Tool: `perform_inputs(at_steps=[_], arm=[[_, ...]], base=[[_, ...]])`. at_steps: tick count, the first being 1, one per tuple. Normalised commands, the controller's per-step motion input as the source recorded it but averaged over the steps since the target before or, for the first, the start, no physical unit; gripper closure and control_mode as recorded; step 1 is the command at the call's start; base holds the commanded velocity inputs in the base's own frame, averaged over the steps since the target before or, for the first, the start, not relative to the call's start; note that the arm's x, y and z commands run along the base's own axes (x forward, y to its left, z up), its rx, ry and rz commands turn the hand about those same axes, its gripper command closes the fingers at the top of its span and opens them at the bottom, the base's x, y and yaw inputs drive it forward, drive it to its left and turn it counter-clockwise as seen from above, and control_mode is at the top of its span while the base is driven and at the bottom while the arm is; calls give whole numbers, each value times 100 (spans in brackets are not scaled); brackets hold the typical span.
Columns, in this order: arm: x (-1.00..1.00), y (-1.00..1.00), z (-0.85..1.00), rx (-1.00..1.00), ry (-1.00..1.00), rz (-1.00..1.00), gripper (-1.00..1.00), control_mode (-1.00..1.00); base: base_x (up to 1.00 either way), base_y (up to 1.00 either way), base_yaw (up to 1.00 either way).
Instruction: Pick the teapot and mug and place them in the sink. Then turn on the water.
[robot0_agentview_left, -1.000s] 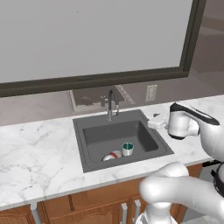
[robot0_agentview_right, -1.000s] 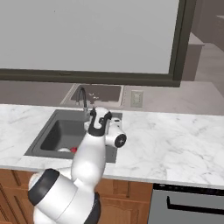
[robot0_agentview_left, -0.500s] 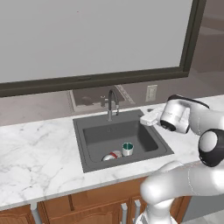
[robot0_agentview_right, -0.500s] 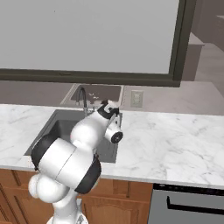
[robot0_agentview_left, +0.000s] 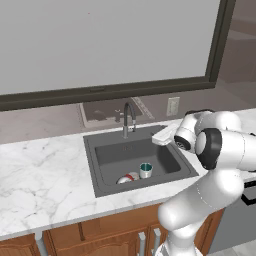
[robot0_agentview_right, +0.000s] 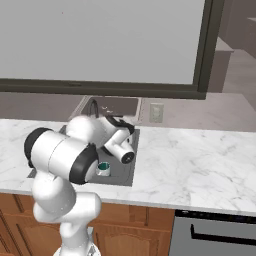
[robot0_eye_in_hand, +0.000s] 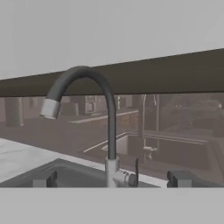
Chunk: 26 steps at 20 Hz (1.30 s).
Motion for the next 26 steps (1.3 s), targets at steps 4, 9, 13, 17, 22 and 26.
perform_inputs(at_steps=[4,9,13,17,22,26], arm=[[24,4,0,0,0,0,-100,-100],[32,3,0,0,0,0,-100,-100],[32,5,0,0,0,0,-100,-100],[26,12,-2,0,0,0,-100,-100],[22,14,-8,-1,0,0,-100,-100],[16,8,-14,0,0,1,-100,-100]], base=[[0,0,0],[0,0,0],[0,0,0],[0,0,0],[0,0,0],[0,0,0]])
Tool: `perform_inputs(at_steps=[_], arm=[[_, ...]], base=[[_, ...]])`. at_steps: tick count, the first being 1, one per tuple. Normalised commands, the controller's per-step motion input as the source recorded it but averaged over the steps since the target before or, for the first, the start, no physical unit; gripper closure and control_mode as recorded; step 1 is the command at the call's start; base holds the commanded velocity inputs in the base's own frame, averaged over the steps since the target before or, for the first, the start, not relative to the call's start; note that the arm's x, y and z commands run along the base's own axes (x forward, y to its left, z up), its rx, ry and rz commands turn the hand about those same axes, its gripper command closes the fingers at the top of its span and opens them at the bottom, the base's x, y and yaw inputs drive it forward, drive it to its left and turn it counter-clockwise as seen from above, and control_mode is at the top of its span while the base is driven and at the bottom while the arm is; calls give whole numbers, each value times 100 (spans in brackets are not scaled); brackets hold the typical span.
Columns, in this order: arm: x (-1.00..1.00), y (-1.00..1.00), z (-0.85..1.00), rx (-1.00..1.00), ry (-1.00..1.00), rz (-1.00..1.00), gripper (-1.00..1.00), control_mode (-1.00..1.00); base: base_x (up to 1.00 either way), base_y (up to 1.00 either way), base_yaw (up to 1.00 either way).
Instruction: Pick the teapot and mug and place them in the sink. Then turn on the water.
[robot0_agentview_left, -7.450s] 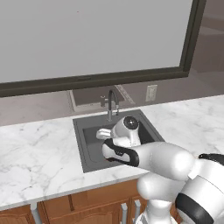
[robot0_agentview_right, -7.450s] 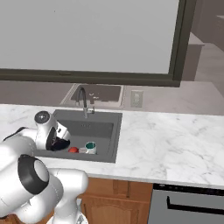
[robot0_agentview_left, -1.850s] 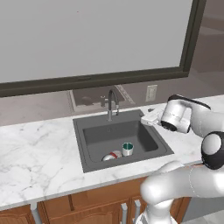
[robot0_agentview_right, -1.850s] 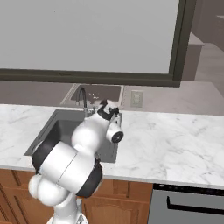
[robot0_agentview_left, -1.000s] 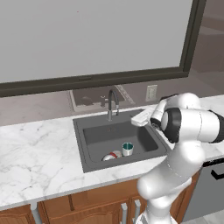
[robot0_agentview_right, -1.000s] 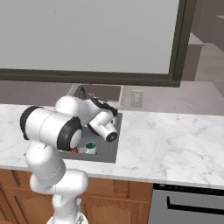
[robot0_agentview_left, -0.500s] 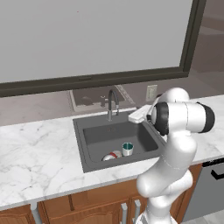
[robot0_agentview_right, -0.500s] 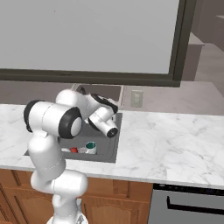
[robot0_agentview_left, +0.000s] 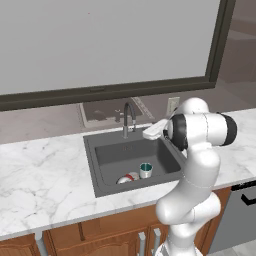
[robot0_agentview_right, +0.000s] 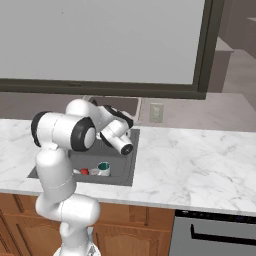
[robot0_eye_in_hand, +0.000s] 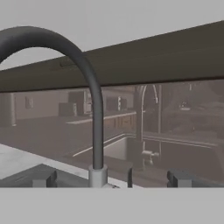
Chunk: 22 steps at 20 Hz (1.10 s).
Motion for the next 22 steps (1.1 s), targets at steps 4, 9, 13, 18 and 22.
perform_inputs(at_steps=[4,9,13,18,22], arm=[[16,5,-10,0,0,1,-100,-100],[12,1,-20,0,0,2,-100,-100],[21,0,-13,0,0,0,-100,-100],[23,0,-9,0,0,0,-100,-100],[28,4,-15,0,0,0,-100,-100]], base=[[0,0,0],[0,0,0],[0,0,0],[0,0,0],[0,0,0]])
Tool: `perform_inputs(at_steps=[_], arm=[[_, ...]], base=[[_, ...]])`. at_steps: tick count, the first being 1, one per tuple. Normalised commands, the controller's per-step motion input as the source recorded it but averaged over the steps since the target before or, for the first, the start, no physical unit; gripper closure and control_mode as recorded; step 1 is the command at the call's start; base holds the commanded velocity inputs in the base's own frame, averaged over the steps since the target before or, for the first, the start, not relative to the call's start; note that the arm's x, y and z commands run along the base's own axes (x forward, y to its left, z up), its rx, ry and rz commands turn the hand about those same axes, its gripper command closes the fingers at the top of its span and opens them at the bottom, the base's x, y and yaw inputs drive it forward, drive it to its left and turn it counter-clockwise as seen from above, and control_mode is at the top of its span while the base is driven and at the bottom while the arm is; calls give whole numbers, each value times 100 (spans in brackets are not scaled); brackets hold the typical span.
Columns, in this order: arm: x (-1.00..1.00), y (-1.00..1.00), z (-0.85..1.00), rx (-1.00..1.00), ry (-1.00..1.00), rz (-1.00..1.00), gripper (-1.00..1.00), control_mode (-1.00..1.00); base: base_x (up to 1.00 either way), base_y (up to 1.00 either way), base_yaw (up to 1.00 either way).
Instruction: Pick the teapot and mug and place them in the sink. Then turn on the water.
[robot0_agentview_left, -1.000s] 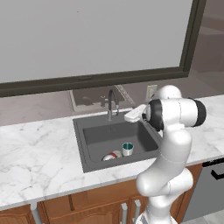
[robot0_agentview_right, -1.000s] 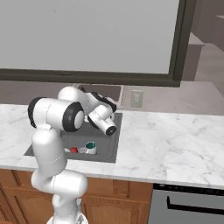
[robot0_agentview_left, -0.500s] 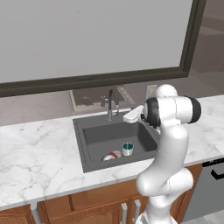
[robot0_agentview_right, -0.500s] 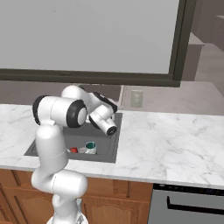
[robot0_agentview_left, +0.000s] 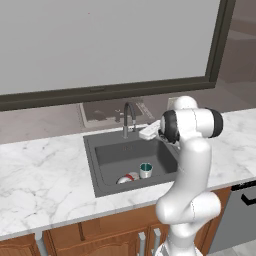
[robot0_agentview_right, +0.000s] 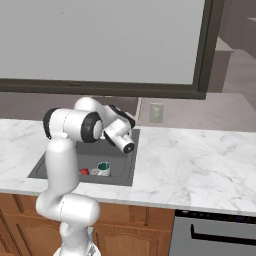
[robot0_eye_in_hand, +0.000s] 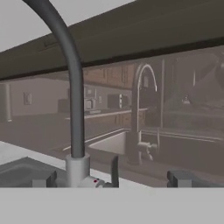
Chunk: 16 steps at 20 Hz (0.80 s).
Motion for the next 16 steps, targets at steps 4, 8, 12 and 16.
perform_inputs(at_steps=[4,8,12,16], arm=[[25,7,-22,0,0,0,-100,-100],[23,8,-17,0,0,0,-100,-100],[31,7,-12,0,0,0,-100,-100],[33,5,-10,0,0,0,-100,-100]], base=[[0,0,0],[0,0,0],[0,0,0],[0,0,0]])
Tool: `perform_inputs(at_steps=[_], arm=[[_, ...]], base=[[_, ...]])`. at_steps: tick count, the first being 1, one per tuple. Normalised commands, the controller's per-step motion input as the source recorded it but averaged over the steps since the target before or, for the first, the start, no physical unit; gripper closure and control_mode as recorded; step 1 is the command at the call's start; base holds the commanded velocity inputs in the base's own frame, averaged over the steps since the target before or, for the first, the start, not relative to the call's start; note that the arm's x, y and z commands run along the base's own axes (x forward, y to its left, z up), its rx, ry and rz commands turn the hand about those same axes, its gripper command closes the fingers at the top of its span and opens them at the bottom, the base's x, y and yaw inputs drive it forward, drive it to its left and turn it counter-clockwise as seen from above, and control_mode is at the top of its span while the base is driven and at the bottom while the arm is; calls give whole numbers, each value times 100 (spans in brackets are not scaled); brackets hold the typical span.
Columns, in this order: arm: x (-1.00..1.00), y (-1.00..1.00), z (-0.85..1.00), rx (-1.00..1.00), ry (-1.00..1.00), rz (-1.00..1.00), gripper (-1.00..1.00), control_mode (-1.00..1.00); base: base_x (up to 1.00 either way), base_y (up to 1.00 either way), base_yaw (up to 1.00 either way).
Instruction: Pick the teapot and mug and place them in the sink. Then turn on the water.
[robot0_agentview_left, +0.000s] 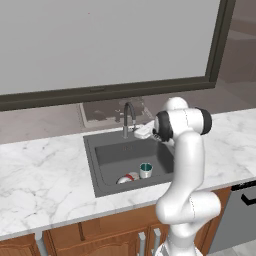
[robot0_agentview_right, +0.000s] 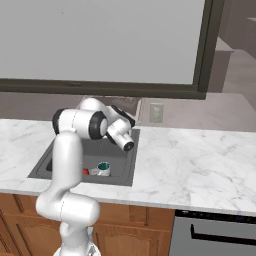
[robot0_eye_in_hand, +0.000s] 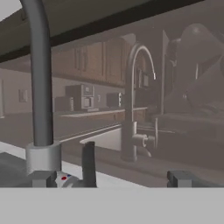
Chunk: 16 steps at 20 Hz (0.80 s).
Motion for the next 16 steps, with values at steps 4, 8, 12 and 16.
perform_inputs(at_steps=[4,8,12,16], arm=[[32,4,-7,0,0,0,-100,-100],[30,0,-6,0,0,0,-100,-100],[30,2,-9,0,0,0,-100,-100],[27,4,-12,0,0,0,-100,-100]], base=[[0,0,0],[0,0,0],[0,0,0],[0,0,0]])
